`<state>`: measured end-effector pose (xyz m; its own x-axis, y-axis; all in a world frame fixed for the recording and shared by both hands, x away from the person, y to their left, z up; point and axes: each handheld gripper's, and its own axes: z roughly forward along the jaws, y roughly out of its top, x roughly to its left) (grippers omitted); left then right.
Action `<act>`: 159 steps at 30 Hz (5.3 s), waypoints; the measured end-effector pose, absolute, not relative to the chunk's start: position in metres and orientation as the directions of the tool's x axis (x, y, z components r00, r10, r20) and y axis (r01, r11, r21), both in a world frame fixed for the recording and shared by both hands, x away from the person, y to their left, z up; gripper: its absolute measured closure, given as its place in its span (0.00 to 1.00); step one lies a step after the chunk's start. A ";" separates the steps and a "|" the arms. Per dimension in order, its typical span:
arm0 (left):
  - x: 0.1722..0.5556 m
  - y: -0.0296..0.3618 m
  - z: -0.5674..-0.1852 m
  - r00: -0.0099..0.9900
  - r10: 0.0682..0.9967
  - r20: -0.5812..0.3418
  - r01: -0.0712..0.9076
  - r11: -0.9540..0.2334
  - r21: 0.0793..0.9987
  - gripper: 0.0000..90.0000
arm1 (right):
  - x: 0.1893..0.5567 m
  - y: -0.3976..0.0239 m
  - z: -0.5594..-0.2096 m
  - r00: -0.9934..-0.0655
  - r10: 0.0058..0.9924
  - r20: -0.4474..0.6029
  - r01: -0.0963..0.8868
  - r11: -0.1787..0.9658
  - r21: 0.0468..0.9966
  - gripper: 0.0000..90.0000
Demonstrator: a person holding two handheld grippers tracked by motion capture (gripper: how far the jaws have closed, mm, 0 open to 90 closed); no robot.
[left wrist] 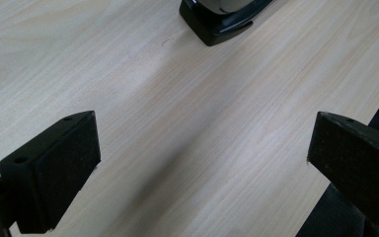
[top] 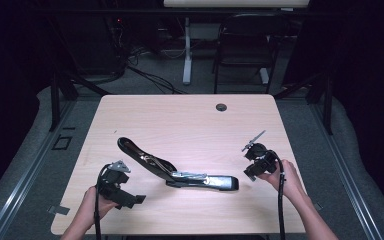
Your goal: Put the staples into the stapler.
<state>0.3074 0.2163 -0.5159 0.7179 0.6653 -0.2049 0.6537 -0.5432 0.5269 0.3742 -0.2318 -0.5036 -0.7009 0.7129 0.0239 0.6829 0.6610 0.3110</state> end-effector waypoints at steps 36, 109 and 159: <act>0.309 0.224 -0.514 0.707 0.677 -0.205 0.648 -0.505 0.571 0.00 | 0.385 -0.182 -0.484 -0.818 0.574 0.035 0.533 0.736 0.418 0.87; 0.309 0.225 -0.516 0.713 0.674 -0.192 0.647 -0.528 0.550 0.00 | 0.391 -0.085 -0.481 -0.968 0.247 0.043 0.243 0.885 0.397 0.87; 0.309 0.224 -0.517 0.714 0.674 -0.190 0.649 -0.534 0.542 0.00 | 0.393 -0.076 -0.500 -0.982 0.184 0.043 0.188 0.924 0.333 0.87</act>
